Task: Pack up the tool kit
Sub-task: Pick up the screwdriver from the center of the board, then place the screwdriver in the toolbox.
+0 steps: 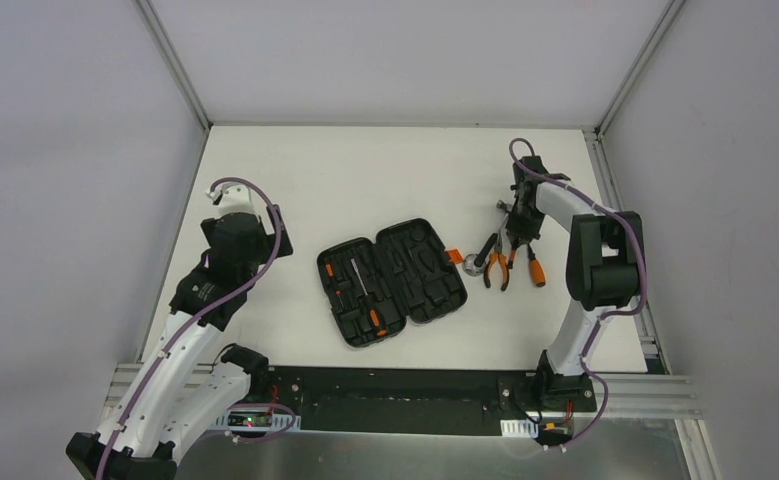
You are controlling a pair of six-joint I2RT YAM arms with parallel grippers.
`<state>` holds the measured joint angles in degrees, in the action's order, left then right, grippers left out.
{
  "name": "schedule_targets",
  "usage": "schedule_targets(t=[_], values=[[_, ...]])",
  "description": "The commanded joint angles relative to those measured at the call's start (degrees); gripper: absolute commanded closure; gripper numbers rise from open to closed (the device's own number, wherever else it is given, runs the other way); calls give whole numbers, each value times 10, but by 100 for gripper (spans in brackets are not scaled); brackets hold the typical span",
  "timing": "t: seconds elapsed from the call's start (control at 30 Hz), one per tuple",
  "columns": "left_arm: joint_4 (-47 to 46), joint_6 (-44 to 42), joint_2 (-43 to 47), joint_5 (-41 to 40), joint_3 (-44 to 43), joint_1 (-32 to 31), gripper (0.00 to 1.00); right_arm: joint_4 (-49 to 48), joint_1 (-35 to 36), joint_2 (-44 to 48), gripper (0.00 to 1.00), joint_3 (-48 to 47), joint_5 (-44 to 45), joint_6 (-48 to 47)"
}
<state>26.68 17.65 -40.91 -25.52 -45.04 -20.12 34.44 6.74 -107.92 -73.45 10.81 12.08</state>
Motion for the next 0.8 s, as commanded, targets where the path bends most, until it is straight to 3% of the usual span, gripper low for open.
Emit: schedule_targets(t=[0.0, 0.33, 0.53, 0.77], values=[[-32, -17, 11, 23, 9, 5, 8, 14, 13, 73, 98, 18, 17, -21], [-46, 5, 20, 108, 6, 4, 8, 50, 52, 197, 100, 21, 71, 0], [-59, 87, -17, 239, -24, -6, 7, 24, 111, 287, 100, 36, 44, 104], [-158, 167, -49, 310, -12, -58, 9, -53, 215, 351, 100, 69, 40, 237]])
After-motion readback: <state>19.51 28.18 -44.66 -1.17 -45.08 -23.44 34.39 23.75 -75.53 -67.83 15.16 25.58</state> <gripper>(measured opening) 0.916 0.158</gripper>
